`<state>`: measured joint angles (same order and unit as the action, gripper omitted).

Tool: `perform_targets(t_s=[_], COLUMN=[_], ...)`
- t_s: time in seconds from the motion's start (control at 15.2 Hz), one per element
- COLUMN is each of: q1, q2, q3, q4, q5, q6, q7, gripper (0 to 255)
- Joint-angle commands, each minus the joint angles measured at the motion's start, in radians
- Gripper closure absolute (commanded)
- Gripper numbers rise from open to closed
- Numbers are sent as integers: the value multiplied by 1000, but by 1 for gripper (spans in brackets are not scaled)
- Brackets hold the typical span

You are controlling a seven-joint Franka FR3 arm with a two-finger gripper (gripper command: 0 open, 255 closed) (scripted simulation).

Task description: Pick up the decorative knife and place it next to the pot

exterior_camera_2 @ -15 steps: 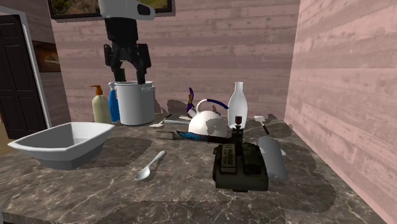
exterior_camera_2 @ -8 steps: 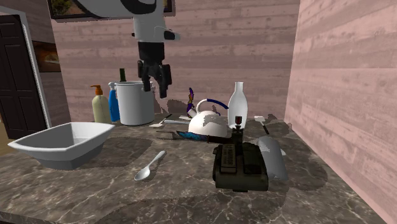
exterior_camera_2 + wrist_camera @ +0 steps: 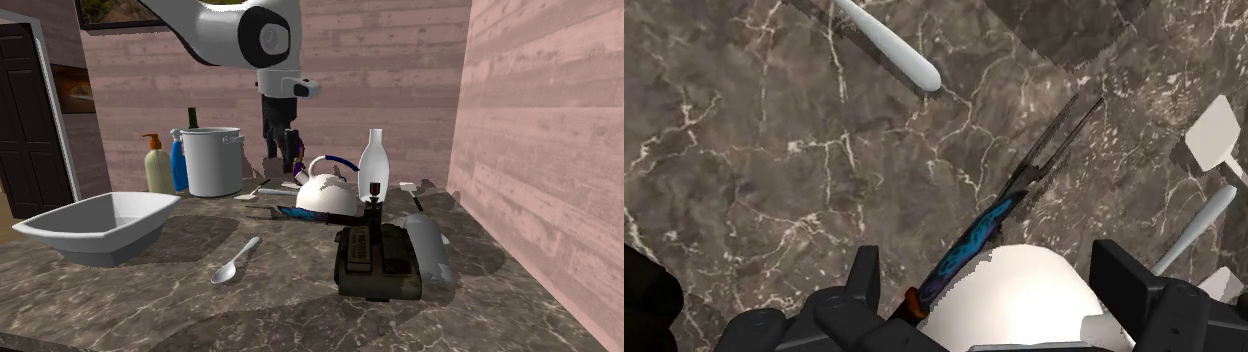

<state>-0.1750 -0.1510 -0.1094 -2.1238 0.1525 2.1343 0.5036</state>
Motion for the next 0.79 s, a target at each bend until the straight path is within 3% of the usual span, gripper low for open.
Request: perform_targets(t_s=[0.0,0.73], q1=[-13,-96], q2=[61,373], q3=[-15,-84], q4=[24,189], q5=[28,227], q6=[45,215], q7=[31,167], gripper=[0,0])
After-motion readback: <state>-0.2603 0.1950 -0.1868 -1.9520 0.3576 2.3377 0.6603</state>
